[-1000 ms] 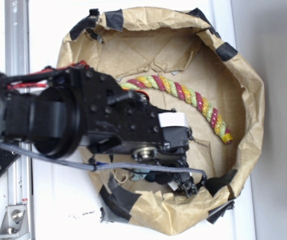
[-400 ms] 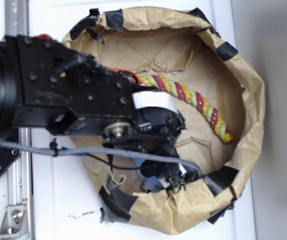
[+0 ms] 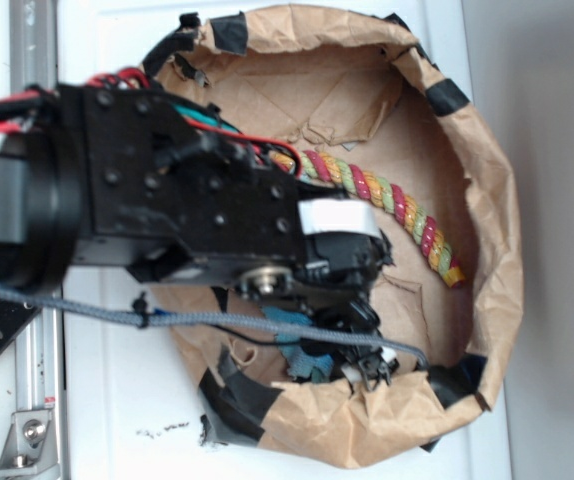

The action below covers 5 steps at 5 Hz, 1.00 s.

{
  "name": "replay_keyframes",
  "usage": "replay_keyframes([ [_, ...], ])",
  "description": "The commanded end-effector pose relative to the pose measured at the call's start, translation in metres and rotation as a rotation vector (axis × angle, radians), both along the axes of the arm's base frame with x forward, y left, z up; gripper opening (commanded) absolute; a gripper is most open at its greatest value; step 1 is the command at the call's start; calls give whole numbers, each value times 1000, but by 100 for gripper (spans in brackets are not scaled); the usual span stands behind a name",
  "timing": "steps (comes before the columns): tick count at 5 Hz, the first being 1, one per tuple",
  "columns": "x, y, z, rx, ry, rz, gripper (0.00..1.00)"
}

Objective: Grab the plastic pickle.

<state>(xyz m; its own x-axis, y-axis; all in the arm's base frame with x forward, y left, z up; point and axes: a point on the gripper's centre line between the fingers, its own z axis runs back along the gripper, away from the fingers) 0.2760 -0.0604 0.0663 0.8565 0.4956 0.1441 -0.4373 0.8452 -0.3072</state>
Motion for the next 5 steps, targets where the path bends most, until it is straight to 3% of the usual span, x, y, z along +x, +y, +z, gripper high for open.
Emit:
replay_keyframes([
  [1, 46, -17, 11, 15, -260, -426, 100],
  [2, 40, -17, 23, 27, -284, -679, 100],
  [3, 30, -22, 25, 1, -279, -831, 100],
  [4, 14, -29, 24, -10, -268, -896, 100],
  [5, 2, -48, 10, 17, -239, -975, 100],
])
